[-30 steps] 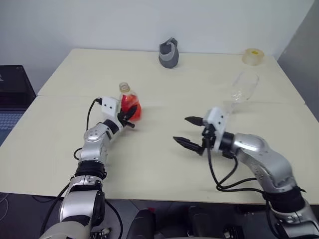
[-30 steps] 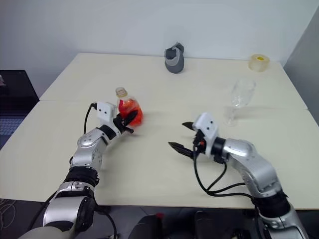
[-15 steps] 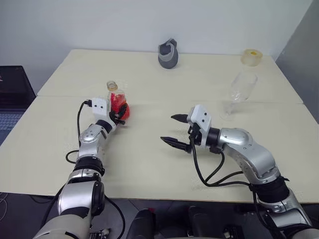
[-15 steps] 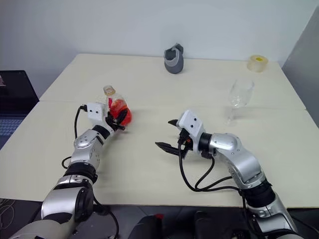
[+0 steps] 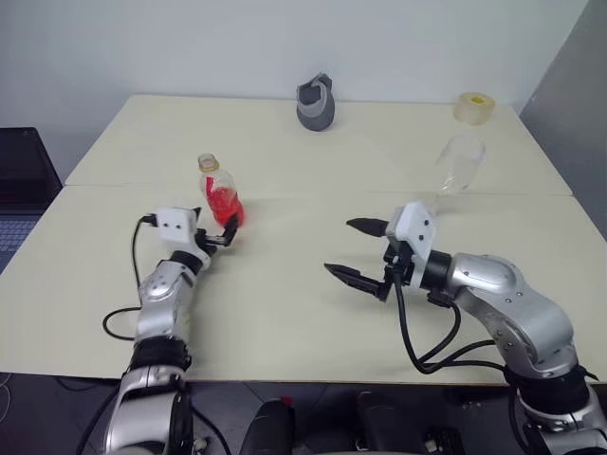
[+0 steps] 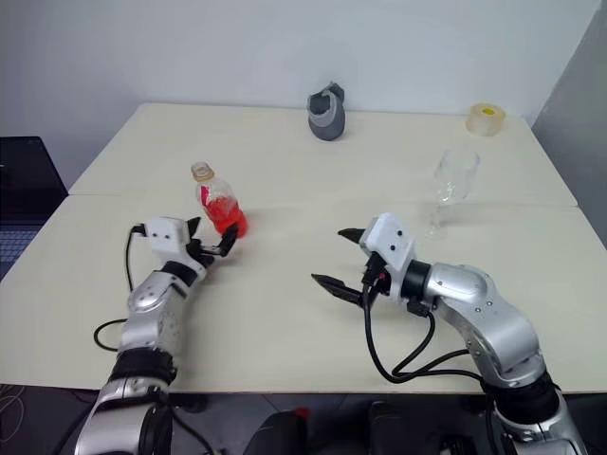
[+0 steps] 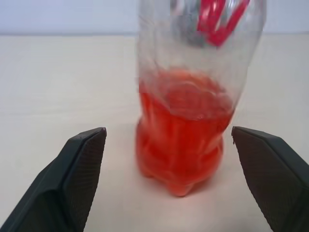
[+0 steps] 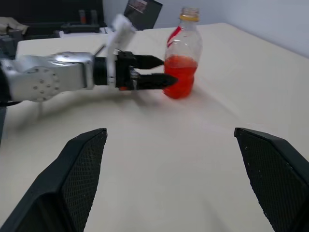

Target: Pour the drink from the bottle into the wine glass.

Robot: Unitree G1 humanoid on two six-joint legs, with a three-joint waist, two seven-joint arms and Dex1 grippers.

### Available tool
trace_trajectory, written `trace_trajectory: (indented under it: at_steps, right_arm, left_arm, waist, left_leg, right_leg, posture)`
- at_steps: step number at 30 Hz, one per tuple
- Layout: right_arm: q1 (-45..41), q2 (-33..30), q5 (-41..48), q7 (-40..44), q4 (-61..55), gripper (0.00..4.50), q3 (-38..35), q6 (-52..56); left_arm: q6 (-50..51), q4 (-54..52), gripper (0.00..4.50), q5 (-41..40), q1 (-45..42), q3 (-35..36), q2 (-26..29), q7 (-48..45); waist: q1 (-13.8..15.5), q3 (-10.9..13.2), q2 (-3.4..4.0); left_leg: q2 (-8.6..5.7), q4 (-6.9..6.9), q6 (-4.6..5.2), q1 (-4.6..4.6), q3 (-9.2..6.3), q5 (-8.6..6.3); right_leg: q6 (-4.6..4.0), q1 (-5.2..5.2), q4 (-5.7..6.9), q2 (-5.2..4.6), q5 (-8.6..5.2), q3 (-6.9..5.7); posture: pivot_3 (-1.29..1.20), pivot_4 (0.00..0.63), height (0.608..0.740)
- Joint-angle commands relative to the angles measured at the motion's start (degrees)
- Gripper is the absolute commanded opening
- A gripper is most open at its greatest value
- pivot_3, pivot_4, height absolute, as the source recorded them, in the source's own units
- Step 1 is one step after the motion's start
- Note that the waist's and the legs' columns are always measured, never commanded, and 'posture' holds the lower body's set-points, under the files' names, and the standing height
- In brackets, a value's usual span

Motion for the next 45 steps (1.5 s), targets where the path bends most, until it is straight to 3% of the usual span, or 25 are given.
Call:
trace_trajectory:
  at_steps: [1, 7, 14, 19, 25, 41, 45]
  right_arm:
    - [4.66, 0.26, -0.47, -4.05, -3.31, 4.5, -4.47, -0.8]
    - [14.02, 4.16, -3.78, -10.85, -2.16, 4.5, -9.73, -7.41]
    - [15.73, 10.19, -10.79, -21.13, 11.43, 4.5, -14.83, -16.95]
    - [10.33, 11.88, -13.77, -23.65, 22.31, 4.5, -14.66, -21.69]
    - [1.72, 12.98, -15.95, -24.97, 36.27, 4.5, -15.05, -29.49]
    - [-16.49, 14.26, -18.74, -28.59, 71.14, 4.5, -15.72, -49.78]
    - [-19.71, 14.18, -19.2, -29.23, 76.75, 3.56, -15.51, -53.02]
  left_arm:
    - [6.78, -17.66, 4.46, -3.75, 8.38, 1.05, 0.26, 0.85]
    - [13.53, -33.97, 4.46, -3.24, 16.51, -5.16, 3.66, -4.57]
    - [22.36, -38.71, 4.46, -11.68, 8.4, -9.52, 10.26, -19.36]
    - [25.61, -36.15, 4.46, -14.12, 2.42, -11.18, 13.96, -26.88]
    - [23.94, -35.16, 4.46, -11.59, -2.03, -14.98, 16.47, -34.17]
    - [22.92, -33.01, 4.46, -10.16, -5.32, -15.73, 14.55, -35.7]
    - [24.29, -33.08, 4.5, -11.76, -5.69, -15.17, 14.25, -36.2]
  waist:
    - [0.08, -0.01, -0.01]
    - [0.71, -0.02, -0.01]
    - [0.6, -0.04, -0.04]
    - [-0.31, 0.0, 0.08]
    - [-0.51, 0.02, 0.1]
    - [-0.3, 0.03, 0.11]
    - [-0.34, 0.04, 0.12]
  left_leg:
    - [0.0, -0.01, 0.0, 0.0, 0.01, 0.0]
    - [-0.04, -0.05, -0.01, 0.08, -0.04, 0.0]
    - [0.03, -0.11, -0.01, 0.14, 0.08, 0.01]
    - [0.06, -0.25, -0.01, 0.35, 0.42, 0.01]
    - [0.15, -0.28, 0.0, 0.39, 0.82, 0.0]
    - [0.15, -0.25, 0.0, 0.38, 0.97, 0.0]
    - [0.16, -0.25, 0.0, 0.38, 0.95, 0.0]
  right_leg:
    - [0.0, 0.0, -0.01, -0.01, 0.0, 0.0]
    - [-0.01, 0.08, 0.02, -0.01, 0.0, -0.07]
    - [-0.01, 0.08, 0.01, 0.13, -0.01, -0.02]
    - [-0.08, 0.06, 0.05, 0.19, -0.04, 0.14]
    - [-0.13, 0.03, 0.06, 0.26, -0.07, 0.23]
    - [-0.15, 0.01, 0.08, 0.24, -0.06, 0.36]
    - [-0.16, 0.01, 0.1, 0.24, -0.05, 0.35]
  posture:
    - [0.0, 0.15, 0.74]
    - [0.0, 0.15, 0.74]
    - [0.0, 0.15, 0.74]
    - [0.0, 0.15, 0.74]
    - [0.0, 0.15, 0.74]
    - [0.0, 0.15, 0.74]
    - [0.0, 0.15, 0.74]
